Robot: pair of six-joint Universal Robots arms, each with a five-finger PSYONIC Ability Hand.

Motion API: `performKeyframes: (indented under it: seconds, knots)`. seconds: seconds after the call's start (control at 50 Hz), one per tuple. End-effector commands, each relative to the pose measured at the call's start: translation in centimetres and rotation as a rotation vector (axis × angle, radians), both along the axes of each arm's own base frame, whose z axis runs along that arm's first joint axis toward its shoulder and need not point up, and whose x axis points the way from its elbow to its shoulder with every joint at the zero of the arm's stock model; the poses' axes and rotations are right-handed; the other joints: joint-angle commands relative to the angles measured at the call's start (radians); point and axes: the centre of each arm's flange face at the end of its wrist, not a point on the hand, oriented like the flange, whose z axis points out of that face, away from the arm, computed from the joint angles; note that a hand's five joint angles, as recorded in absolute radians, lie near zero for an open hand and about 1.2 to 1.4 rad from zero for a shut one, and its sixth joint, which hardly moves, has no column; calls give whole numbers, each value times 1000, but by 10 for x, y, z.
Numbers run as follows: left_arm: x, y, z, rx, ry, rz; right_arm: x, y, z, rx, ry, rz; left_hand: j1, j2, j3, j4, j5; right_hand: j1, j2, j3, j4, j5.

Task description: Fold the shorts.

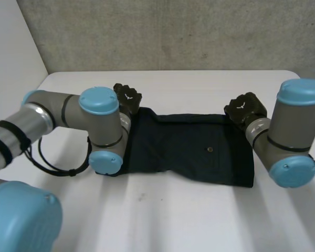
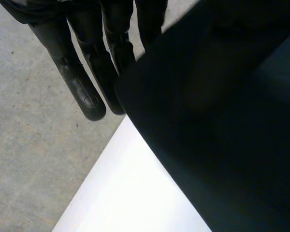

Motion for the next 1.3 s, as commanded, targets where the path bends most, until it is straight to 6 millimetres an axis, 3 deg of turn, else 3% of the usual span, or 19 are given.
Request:
performKeyframes:
  seconds: [0.02,0.1,0.2,0.28,0.4,0.48,0.54,0.62,0.72,0.8,0.86,1.08,1.22,1.26,1.28,1.3]
  knots:
    - [-7,-10,-2,-58,53,11,1,-13,-20,-26,-27,-5,-659,-709,-711,-710,-707,-687,-845,-873,-872,-861]
    - [-10,-4,-4,-44,83,2,0,-9,-15,-21,-70,-11,-659,-709,-711,-710,-707,-687,-845,-873,-872,-861]
    - [2,9,25,-14,151,9,-8,12,27,-30,-207,-27,-659,-709,-711,-710,-707,-687,-845,-873,-872,-861]
    - [21,27,46,62,216,-16,-12,39,37,76,-262,-1,-659,-709,-711,-710,-707,-687,-845,-873,-872,-861]
    - [53,72,57,284,345,-149,-20,85,12,411,-288,35,-624,-673,-676,-674,-671,-678,-836,-863,-862,-851]
    - [74,92,58,357,395,-140,-34,90,-2,440,-305,-2,-620,-670,-672,-671,-668,-616,-773,-801,-800,-789]
    - [85,97,53,376,413,-109,-40,90,-11,427,-310,-18,-620,-670,-672,-671,-668,-575,-733,-760,-759,-748]
    - [96,106,34,361,443,-69,-43,88,-22,381,-323,-24,-617,-667,-669,-668,-665,-355,-513,-540,-539,-529]
    - [100,103,38,250,482,-19,-42,83,-28,338,-332,-18,-617,-667,-669,-668,-665,-167,-325,-352,-351,-341]
    - [103,100,46,185,505,12,-41,79,-40,355,-323,-20,-617,-667,-669,-668,-665,121,-37,-65,-64,-53]
    - [103,99,47,181,511,12,-41,76,-47,361,-294,-19,-617,-667,-669,-668,-665,533,375,347,348,359]
    - [104,99,45,187,511,15,-66,60,-28,253,-156,-89,-620,-670,-672,-671,-668,534,376,349,350,361]
    - [105,100,47,184,513,16,-96,45,-18,242,-88,-134,-620,-670,-672,-671,-668,534,376,349,350,361]
    - [105,100,46,185,512,16,-96,43,-18,249,-98,-120,-620,-670,-672,-671,-668,-233,-391,-419,-418,-407]
    - [105,100,46,186,511,17,-95,43,-19,254,-100,-115,-620,-670,-672,-671,-668,-423,-581,-608,-607,-597]
    - [105,100,46,186,511,18,-95,42,-19,258,-106,-110,-620,-670,-672,-671,-668,-416,-574,-601,-600,-590]
